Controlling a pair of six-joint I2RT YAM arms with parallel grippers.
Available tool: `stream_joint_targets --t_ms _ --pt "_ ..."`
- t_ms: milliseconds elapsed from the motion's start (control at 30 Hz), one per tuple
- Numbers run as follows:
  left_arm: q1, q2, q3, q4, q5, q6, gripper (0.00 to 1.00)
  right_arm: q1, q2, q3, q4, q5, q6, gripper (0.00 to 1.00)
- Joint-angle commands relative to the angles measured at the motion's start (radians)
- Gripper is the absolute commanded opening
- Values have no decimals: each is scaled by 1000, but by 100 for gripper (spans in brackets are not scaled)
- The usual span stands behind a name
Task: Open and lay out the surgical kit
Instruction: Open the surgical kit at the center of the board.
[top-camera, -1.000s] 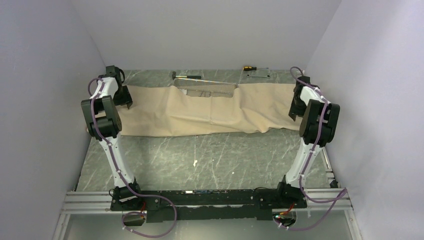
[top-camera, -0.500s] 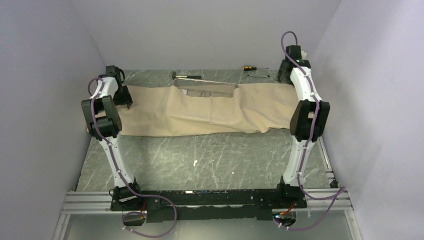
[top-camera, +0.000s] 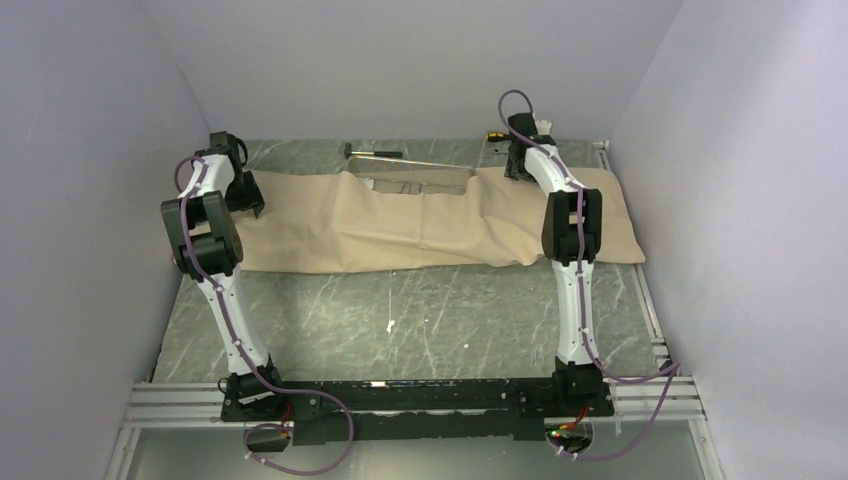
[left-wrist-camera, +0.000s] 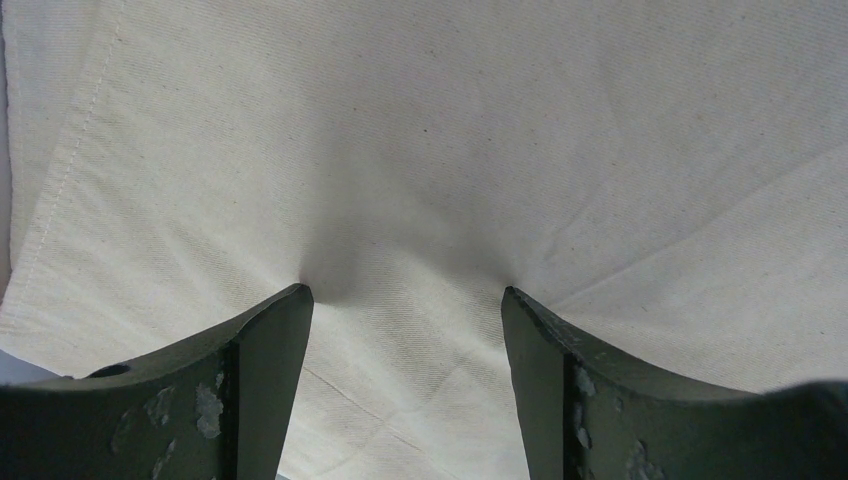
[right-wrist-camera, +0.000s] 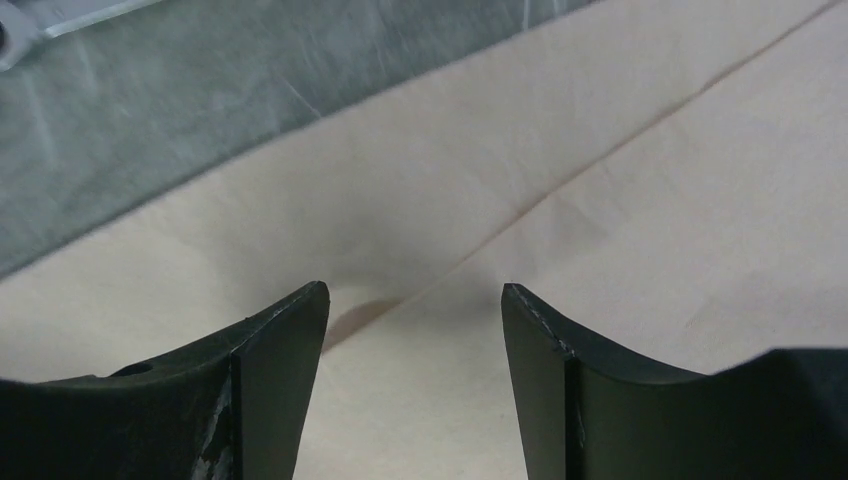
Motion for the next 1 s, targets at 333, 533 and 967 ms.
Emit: stream_joint_targets --t_ms 333,533,967 --pt "22 44 -27 -4 -9 -19 75 23 -43 26 -175 247 -11 60" --pt "24 41 -28 -1 -8 -20 74 22 -58 58 -247 290 -9 51" --pt "27 29 -16 -2 -11 -17 75 21 -121 53 -341 249 11 40"
